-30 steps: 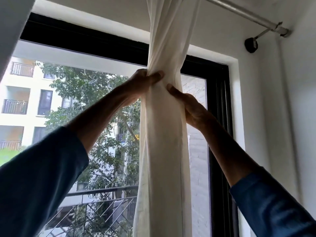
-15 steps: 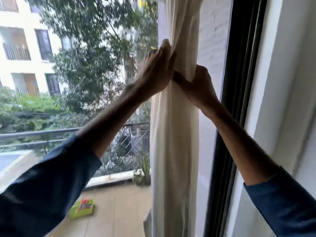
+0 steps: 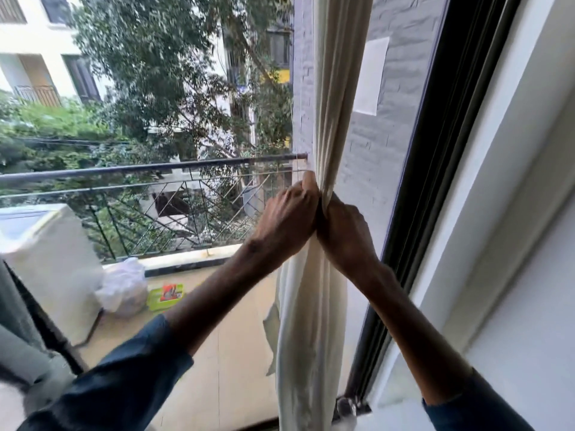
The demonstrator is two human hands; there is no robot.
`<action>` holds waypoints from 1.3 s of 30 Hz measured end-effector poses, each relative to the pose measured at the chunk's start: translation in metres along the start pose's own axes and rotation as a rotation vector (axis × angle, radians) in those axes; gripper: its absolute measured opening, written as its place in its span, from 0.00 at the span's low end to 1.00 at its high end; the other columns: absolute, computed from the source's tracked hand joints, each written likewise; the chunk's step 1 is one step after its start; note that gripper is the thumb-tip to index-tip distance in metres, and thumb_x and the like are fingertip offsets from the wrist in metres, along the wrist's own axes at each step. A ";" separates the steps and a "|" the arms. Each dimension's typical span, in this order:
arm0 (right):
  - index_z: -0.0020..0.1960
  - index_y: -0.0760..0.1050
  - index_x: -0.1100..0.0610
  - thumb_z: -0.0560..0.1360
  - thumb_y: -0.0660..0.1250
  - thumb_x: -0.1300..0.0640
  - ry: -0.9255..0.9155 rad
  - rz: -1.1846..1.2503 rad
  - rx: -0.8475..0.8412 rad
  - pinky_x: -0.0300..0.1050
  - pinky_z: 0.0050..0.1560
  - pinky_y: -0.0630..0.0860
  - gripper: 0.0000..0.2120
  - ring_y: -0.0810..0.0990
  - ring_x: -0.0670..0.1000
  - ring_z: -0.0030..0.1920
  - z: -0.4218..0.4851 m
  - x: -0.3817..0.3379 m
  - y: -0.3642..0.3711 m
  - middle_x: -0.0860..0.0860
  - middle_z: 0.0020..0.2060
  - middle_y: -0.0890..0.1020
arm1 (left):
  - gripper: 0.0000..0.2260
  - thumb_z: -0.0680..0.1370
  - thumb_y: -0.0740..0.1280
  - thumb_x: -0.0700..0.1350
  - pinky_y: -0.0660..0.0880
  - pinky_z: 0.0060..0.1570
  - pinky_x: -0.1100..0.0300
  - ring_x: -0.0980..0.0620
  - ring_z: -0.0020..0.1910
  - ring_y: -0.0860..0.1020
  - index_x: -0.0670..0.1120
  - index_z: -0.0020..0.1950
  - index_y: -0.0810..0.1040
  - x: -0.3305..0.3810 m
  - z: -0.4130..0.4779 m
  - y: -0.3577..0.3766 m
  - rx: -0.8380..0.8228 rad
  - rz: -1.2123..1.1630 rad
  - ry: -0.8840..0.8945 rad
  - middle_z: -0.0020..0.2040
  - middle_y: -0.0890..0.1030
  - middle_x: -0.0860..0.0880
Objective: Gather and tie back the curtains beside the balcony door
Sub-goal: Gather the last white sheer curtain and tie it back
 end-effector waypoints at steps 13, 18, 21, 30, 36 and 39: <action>0.63 0.68 0.61 0.80 0.59 0.59 0.175 -0.026 -0.264 0.54 0.43 0.77 0.13 0.82 0.64 0.48 -0.081 0.042 0.073 0.58 0.47 0.83 | 0.08 0.78 0.59 0.37 0.68 0.35 0.51 0.35 0.44 0.81 0.39 0.57 0.67 -0.010 -0.082 0.090 -0.317 0.068 -0.127 0.46 0.81 0.40; 0.62 0.70 0.63 0.79 0.60 0.58 0.155 -0.001 -0.276 0.55 0.41 0.77 0.14 0.82 0.64 0.47 -0.097 0.046 0.075 0.58 0.47 0.84 | 0.06 0.77 0.58 0.35 0.68 0.36 0.51 0.38 0.43 0.80 0.43 0.52 0.65 -0.005 -0.093 0.100 -0.357 -0.071 -0.158 0.43 0.78 0.42; 0.74 0.60 0.67 0.80 0.60 0.54 0.065 0.003 -0.277 0.57 0.47 0.79 0.27 0.81 0.63 0.53 -0.104 0.052 0.078 0.60 0.57 0.81 | 0.08 0.75 0.55 0.35 0.72 0.44 0.47 0.39 0.45 0.77 0.41 0.53 0.65 -0.001 -0.094 0.103 -0.470 -0.304 -0.182 0.44 0.75 0.43; 0.78 0.40 0.71 0.82 0.51 0.50 -0.036 0.115 -0.346 0.60 0.62 0.76 0.36 0.73 0.63 0.69 -0.112 0.079 0.080 0.66 0.75 0.64 | 0.18 0.71 0.60 0.55 0.73 0.49 0.40 0.50 0.44 0.71 0.42 0.51 0.68 0.006 -0.099 0.109 -0.715 -0.695 -0.399 0.45 0.71 0.45; 0.75 0.64 0.65 0.80 0.53 0.46 0.069 0.340 -0.441 0.56 0.70 0.71 0.30 0.74 0.57 0.69 -0.106 0.096 0.066 0.63 0.70 0.72 | 0.22 0.81 0.62 0.56 0.80 0.42 0.64 0.58 0.44 0.80 0.46 0.68 0.61 0.018 -0.092 0.115 -0.548 -0.757 -0.523 0.51 0.78 0.48; 0.78 0.61 0.60 0.74 0.52 0.62 0.013 0.363 -0.531 0.46 0.65 0.71 0.31 0.74 0.48 0.65 -0.114 0.103 0.067 0.53 0.68 0.74 | 0.11 0.84 0.58 0.47 0.71 0.30 0.69 0.59 0.32 0.77 0.41 0.62 0.65 0.027 -0.085 0.110 -0.365 -0.576 -0.430 0.42 0.78 0.47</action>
Point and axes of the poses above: each hand's wrist, its own z-axis towards the middle knuckle, its own y-axis out of the palm, x = y × z, the point moved 5 cm from there along z, towards the middle knuckle
